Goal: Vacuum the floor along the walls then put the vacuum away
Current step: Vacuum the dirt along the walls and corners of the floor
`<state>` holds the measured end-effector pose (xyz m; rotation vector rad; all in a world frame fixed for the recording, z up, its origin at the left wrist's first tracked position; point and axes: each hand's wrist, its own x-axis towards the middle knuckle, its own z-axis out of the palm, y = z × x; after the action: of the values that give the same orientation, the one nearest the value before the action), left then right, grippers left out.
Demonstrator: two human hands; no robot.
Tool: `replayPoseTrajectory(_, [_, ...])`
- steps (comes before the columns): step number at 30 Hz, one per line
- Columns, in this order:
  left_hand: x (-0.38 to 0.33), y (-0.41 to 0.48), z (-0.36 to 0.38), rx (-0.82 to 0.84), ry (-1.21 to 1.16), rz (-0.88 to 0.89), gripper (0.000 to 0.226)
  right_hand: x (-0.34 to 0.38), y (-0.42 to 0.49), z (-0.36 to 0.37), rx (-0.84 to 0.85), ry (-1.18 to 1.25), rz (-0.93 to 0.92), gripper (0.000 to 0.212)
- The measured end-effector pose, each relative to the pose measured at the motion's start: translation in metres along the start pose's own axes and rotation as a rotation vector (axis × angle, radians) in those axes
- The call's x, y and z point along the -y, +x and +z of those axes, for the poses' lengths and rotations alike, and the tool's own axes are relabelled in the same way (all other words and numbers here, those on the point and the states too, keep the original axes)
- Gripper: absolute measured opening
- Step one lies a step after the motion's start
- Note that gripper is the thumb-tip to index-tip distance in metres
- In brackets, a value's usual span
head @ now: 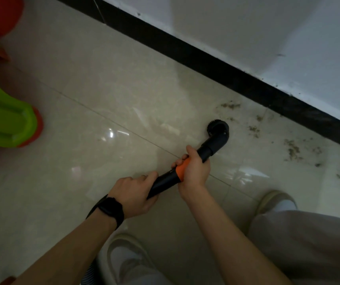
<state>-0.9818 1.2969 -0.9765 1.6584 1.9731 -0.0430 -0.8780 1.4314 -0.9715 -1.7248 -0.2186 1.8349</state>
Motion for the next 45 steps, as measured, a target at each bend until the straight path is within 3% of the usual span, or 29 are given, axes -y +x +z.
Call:
replayPoseTrajectory(14, [-0.006, 0.015, -0.007, -0.052, -0.050, -0.082, 0.038, 0.014, 0.013, 0.016, 0.092, -0.035, 0.001, 0.020])
replayPoseTrajectory(37, [-0.016, 0.075, -0.023, -0.074, -0.050, -0.054, 0.036, 0.061, 0.047, 0.036, 0.080, -0.022, -0.036, 0.017])
replayPoseTrajectory(45, [-0.009, 0.087, -0.031, -0.134, -0.101, -0.145, 0.037, 0.068, 0.054, 0.065, 0.125, -0.065, -0.037, 0.015])
